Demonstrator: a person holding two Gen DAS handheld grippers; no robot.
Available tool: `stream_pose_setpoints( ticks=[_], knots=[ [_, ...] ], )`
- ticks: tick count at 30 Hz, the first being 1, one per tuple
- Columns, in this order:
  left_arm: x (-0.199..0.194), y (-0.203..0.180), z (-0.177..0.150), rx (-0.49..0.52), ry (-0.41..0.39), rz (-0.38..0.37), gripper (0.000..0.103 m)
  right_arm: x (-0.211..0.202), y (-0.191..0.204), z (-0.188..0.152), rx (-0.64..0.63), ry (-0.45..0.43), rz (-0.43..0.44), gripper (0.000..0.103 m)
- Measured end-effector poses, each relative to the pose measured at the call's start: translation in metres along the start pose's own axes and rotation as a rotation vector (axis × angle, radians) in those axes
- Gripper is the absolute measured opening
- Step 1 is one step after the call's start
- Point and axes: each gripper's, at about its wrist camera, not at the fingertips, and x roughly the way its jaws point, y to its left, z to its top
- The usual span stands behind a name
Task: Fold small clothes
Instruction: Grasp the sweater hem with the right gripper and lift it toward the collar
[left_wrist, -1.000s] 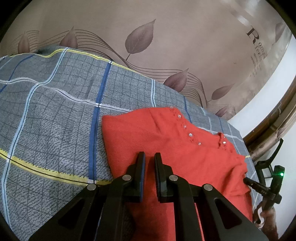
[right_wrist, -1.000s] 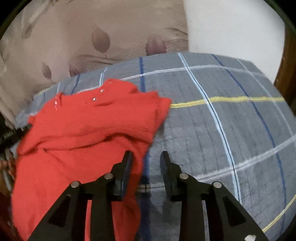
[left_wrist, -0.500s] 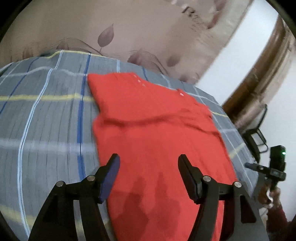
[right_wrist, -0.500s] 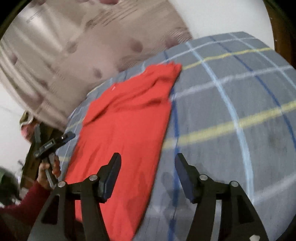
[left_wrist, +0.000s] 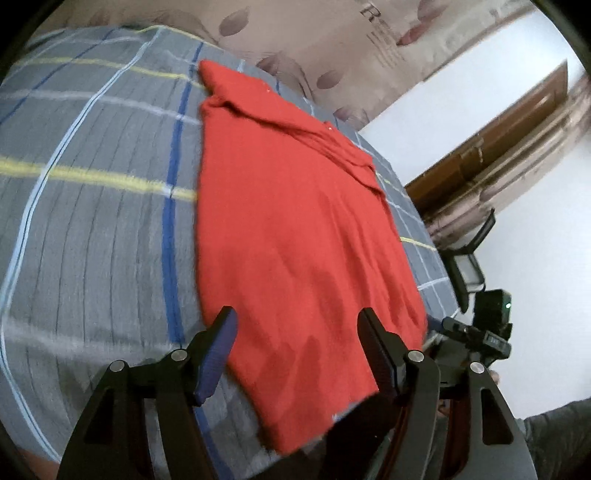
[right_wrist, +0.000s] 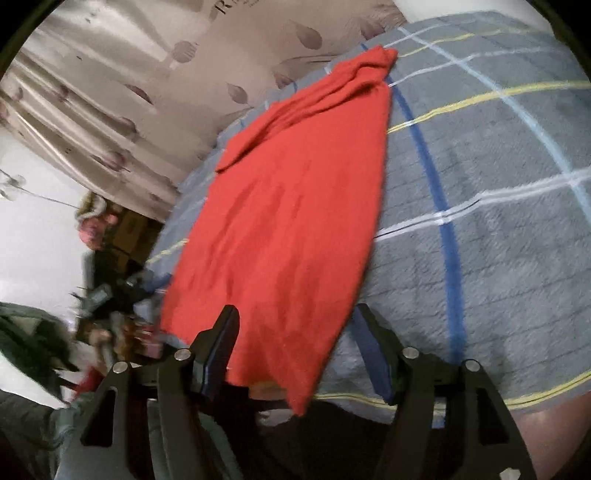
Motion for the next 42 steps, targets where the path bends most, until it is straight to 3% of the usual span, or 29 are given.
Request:
stream_pose_setpoints(
  ticks=[10,12,13,14,15,16,18,20,21,25,31,32,36,39,42],
  knots=[
    [-0.008,0.020,-0.050,-0.115,-0.050,-0.211,0.068,0.027,-0.018,-0.023,0.122,0.100,0.219,0.064],
    [-0.006,0.017,-0.052,-0.111,-0.052,-0.219,0.068,0.036,-0.020,-0.023,0.145,0.106,0.252,0.061],
    [-0.006,0.016,-0.052,-0.111,-0.052,-0.221,0.068,0.037,-0.022,-0.023,0.157,0.105,0.265,0.057],
    [-0.006,0.017,-0.052,-0.115,-0.054,-0.227,0.068,0.039,-0.023,-0.025,0.163,0.103,0.271,0.038],
    [-0.006,0.017,-0.052,-0.116,-0.058,-0.229,0.068,0.040,-0.025,-0.025,0.165,0.103,0.256,0.012],
    [-0.006,0.016,-0.053,-0.111,-0.065,-0.229,0.066,0.040,-0.028,-0.025,0.167,0.106,0.235,0.008],
    [-0.007,0.014,-0.056,-0.088,-0.084,-0.191,0.051,0.036,-0.030,-0.026,0.176,0.091,0.224,0.008],
    [-0.001,0.008,-0.061,-0.043,-0.066,-0.149,0.016,0.029,-0.021,-0.022,0.148,0.071,0.224,0.008],
    [0.004,0.003,-0.063,-0.017,-0.048,-0.127,0.013,0.025,-0.016,-0.020,0.130,0.065,0.222,0.008],
    [0.014,-0.024,-0.069,0.093,-0.020,-0.063,0.012,0.018,-0.002,-0.012,0.063,0.060,0.188,0.008],
    [0.020,-0.043,-0.067,0.166,-0.008,0.049,0.014,0.032,0.000,-0.011,0.059,0.097,0.167,0.010],
    [0.021,-0.044,-0.067,0.172,-0.009,0.060,0.015,0.032,-0.001,-0.012,0.064,0.097,0.169,0.014],
    [0.022,-0.052,-0.065,0.179,-0.014,0.103,0.019,0.037,-0.001,-0.011,0.070,0.114,0.171,0.050],
    [0.021,-0.058,-0.066,0.204,-0.026,0.148,0.025,0.039,0.003,-0.010,0.057,0.114,0.172,0.050],
    [0.020,-0.064,-0.066,0.234,-0.043,0.187,0.042,0.041,0.003,-0.008,0.053,0.109,0.169,0.050]
  ],
)
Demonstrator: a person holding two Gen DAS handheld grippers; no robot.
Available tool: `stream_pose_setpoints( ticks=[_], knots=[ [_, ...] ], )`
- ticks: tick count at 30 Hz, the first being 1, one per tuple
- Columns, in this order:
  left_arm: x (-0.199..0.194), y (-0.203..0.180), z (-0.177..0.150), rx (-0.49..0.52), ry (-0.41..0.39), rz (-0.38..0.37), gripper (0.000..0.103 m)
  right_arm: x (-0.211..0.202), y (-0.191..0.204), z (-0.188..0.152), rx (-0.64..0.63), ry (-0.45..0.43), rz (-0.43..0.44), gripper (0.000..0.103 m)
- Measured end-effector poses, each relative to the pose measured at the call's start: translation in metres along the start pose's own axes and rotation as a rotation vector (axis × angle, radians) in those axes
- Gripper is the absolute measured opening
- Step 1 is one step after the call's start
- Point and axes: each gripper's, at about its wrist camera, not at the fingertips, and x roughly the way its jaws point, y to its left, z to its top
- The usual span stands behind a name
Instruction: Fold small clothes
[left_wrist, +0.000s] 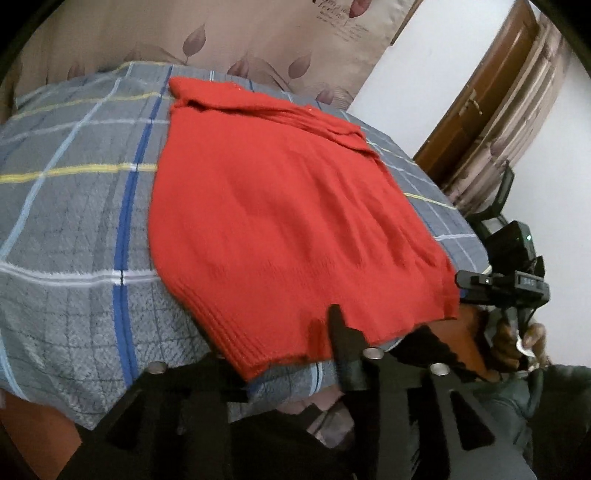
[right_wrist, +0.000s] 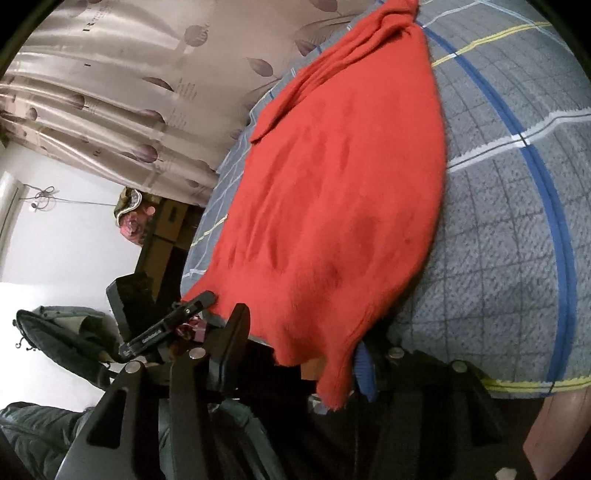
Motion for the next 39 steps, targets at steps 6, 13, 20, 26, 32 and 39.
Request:
stream_pose_setpoints(
  ticks=[6,13,20,26,32,39],
  knots=[
    [-0.001,-0.010,0.004,0.056,-0.035,0.106,0.069,0.000,0.000,-0.001,-0.011,-0.009,-0.009,0.050],
    [0.005,-0.009,0.006,0.061,-0.022,0.133,0.069,0.004,0.005,-0.001,-0.012,-0.011,-0.012,0.050],
    [0.009,-0.013,0.007,0.088,-0.031,0.131,0.061,0.004,0.009,-0.002,-0.035,-0.002,-0.037,0.044],
    [0.014,-0.023,0.004,0.162,-0.021,0.189,0.023,0.009,0.007,-0.001,-0.031,0.010,-0.068,0.013],
    [0.014,-0.026,0.002,0.195,-0.020,0.201,0.010,0.012,0.012,0.001,-0.054,0.013,-0.062,0.012],
    [0.013,-0.028,0.002,0.213,-0.024,0.216,0.010,0.010,0.012,0.001,-0.057,0.011,-0.053,0.012]
  ],
)
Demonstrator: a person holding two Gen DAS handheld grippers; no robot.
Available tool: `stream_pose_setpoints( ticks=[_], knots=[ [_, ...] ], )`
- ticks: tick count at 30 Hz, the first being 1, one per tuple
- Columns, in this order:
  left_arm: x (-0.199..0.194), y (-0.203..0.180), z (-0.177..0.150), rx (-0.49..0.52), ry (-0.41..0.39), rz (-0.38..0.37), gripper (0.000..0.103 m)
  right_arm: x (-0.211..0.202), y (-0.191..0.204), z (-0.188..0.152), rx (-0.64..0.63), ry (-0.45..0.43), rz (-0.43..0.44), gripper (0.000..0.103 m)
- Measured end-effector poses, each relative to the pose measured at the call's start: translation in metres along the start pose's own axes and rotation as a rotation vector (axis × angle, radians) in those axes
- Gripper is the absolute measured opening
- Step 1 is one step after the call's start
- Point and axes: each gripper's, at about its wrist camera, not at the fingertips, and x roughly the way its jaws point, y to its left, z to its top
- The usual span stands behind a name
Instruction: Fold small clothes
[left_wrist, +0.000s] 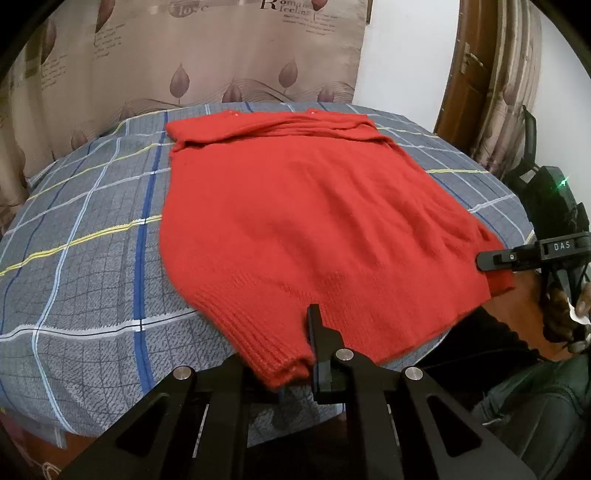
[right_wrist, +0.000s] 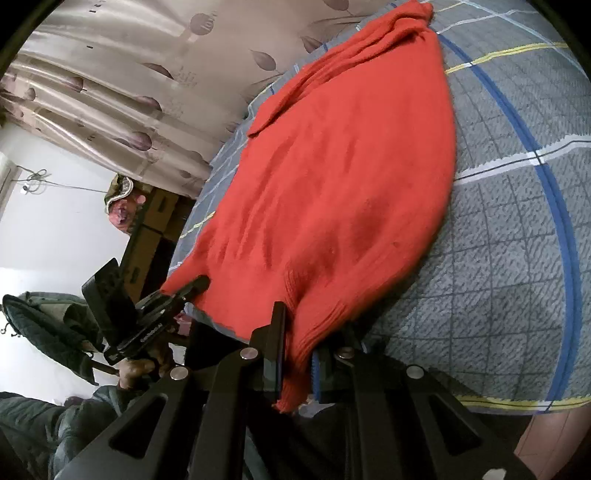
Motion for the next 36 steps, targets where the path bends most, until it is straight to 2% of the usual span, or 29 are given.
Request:
stream_pose_setpoints(
  ticks=[8,10,15,20,26,30,36],
  knots=[
    [-0.006,-0.001,0.005,0.013,-0.023,0.005,0.007,-0.009,0.005,0.005,-0.021,-0.015,0.032,0.012],
    [-0.009,0.005,0.009,-0.016,-0.032,-0.028,0.006,-0.012,0.006,0.008,-0.024,-0.021,0.045,0.012],
    [-0.018,0.031,0.018,-0.161,-0.053,-0.143,0.006,-0.026,0.010,0.019,-0.022,-0.051,0.088,0.011],
    [-0.022,0.044,0.022,-0.230,-0.054,-0.196,0.006,-0.038,0.015,0.025,-0.020,-0.086,0.109,0.011],
    [-0.025,0.046,0.027,-0.242,-0.074,-0.214,0.006,-0.041,0.016,0.027,0.010,-0.106,0.143,0.011],
    [-0.031,0.046,0.043,-0.231,-0.110,-0.224,0.006,-0.048,0.018,0.035,0.016,-0.132,0.165,0.010],
    [-0.038,0.049,0.068,-0.235,-0.158,-0.241,0.006,-0.058,0.024,0.054,0.013,-0.194,0.135,0.008]
  ],
)
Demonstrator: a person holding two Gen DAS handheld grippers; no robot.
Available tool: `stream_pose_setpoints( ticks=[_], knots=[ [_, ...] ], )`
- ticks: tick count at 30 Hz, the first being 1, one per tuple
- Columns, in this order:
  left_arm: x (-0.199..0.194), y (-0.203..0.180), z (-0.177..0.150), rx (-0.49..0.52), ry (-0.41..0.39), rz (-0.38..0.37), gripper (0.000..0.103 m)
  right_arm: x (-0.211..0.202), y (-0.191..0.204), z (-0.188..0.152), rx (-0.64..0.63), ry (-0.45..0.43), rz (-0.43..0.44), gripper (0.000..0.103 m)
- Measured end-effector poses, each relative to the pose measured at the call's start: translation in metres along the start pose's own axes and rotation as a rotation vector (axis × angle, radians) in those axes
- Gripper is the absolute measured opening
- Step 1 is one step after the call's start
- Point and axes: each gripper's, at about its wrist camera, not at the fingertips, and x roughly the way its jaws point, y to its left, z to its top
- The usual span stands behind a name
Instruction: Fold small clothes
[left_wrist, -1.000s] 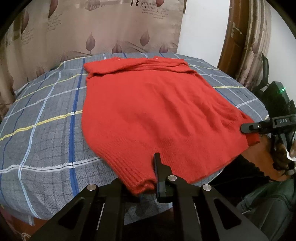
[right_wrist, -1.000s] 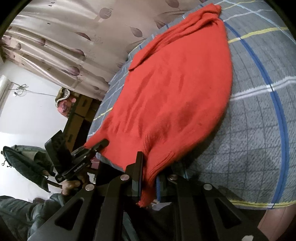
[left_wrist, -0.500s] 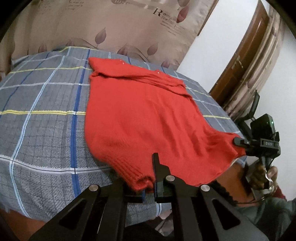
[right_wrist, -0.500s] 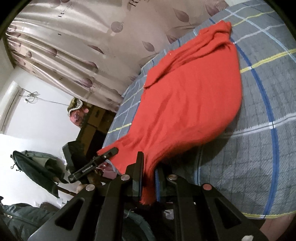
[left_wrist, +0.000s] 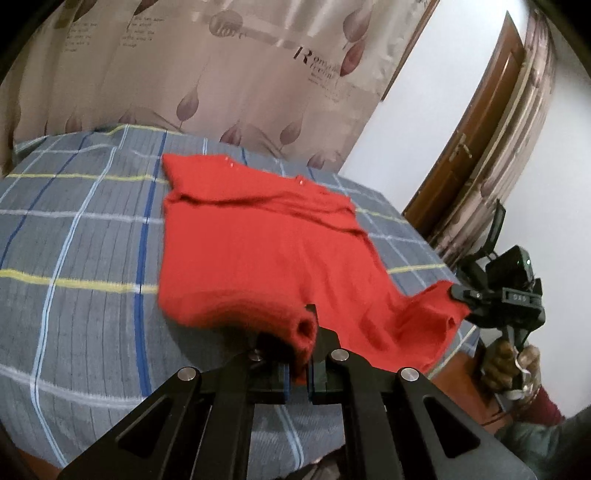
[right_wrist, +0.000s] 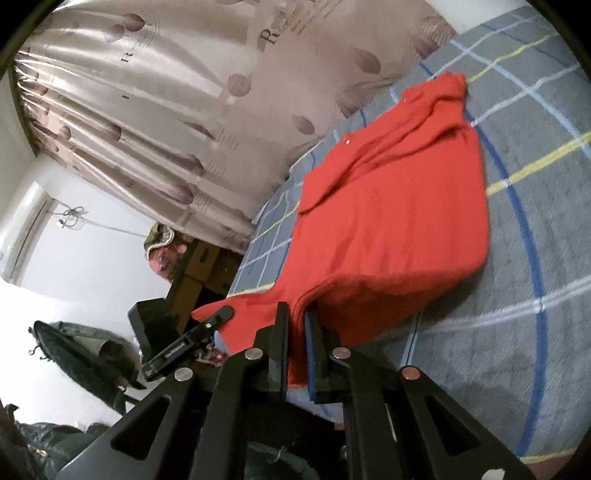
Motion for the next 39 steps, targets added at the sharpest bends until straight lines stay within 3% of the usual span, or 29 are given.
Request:
stream_pose_setpoints(
  ticks=[16,30,39],
  knots=[
    [0.013,0.005,0.041,-0.038,-0.042,-0.032,0.006,-0.013,0.014,0.027,-0.004,-0.081,0.009,0.008],
    [0.039,0.018,0.108,-0.031,-0.138,0.020,0.006,0.010,0.010,0.115,-0.046,-0.097,-0.034,0.008],
    [0.057,0.040,0.117,-0.066,-0.096,0.043,0.006,0.024,0.000,0.138,-0.036,-0.095,-0.029,0.008]
  ],
)
